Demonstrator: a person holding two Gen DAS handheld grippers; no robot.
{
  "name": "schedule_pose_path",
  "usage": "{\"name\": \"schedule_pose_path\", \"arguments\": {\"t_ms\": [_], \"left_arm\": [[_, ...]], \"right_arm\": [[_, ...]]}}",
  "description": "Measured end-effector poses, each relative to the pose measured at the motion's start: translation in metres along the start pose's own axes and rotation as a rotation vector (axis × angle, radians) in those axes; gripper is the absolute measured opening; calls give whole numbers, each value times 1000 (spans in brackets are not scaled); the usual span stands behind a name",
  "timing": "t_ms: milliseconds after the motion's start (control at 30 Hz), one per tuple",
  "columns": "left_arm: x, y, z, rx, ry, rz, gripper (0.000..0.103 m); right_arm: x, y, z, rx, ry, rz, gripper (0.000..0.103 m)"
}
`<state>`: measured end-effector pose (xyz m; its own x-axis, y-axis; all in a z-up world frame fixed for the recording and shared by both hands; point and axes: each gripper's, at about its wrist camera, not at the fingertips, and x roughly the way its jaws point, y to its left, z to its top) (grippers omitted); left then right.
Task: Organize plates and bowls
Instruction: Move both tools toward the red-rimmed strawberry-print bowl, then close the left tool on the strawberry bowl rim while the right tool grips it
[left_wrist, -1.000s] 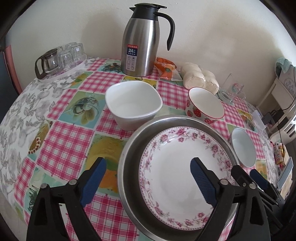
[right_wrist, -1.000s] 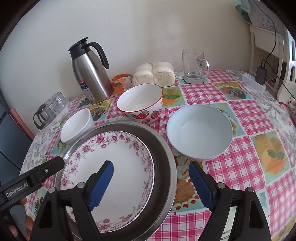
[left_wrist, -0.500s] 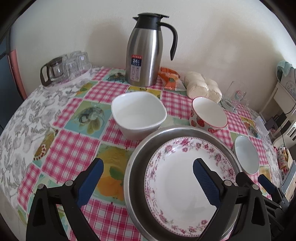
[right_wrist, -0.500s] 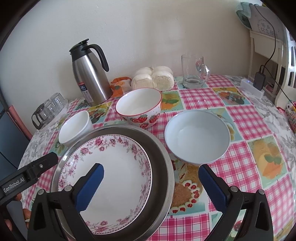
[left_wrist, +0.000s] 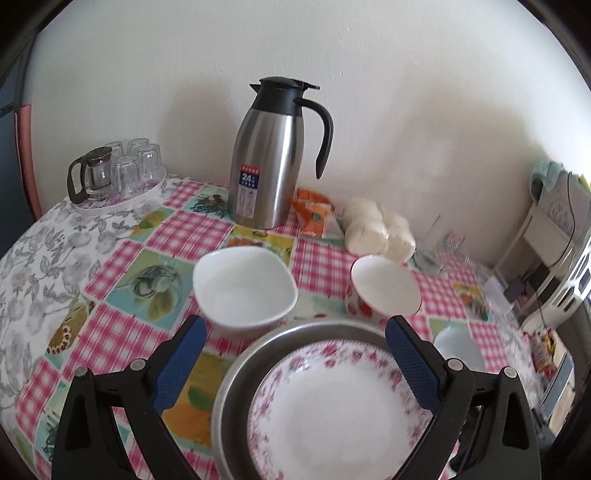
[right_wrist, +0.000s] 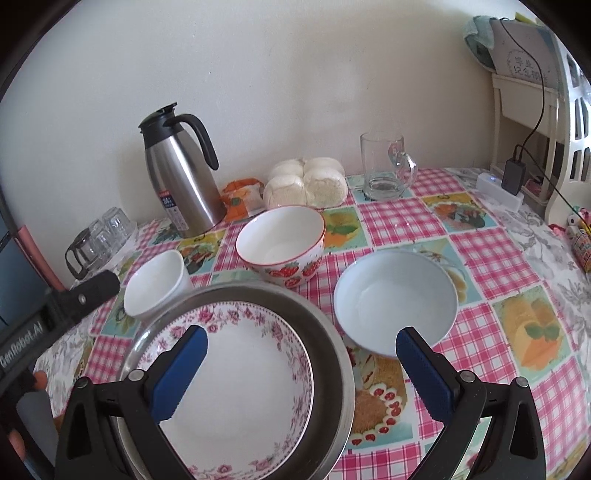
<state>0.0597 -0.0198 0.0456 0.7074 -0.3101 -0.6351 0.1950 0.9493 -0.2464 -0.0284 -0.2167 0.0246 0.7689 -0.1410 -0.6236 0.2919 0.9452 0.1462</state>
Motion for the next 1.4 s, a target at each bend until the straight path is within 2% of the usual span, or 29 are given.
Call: {"name": "schedule_pose_path", "arguments": {"t_ms": [300,500,633,833,933,1067,1233,1300,1400], "left_arm": [[16,-6,14,-35,6,-81,98],[18,-8,28,-61,-51,-112,98],[25,-15,35,-52,-53,-122,98],[45,-15,48,-90,-2,-151,98],[60,-17,54,-74,59,-144,98],[71,-18,60,-80,81,-160,98],[88,-25,65,-67,128,-145,97],[97,-28,64,-67,153,-153,91],[111,-34,60,-60,188,-152,69]], "right_arm": [[16,0,10,-3,36,-17,103],[27,-3,23,-31,58,-34,103],[30,-3,37,-42,59,-44,103],[34,-2,59,-68,61,-65,103],[38,-7,70,-34,88,-56,103],[48,-19,81,21,122,-59,103],[60,-25,99,17,148,-98,103],[65,-26,107,17,160,-112,103],[72,-28,114,18,169,-129,101]]}}
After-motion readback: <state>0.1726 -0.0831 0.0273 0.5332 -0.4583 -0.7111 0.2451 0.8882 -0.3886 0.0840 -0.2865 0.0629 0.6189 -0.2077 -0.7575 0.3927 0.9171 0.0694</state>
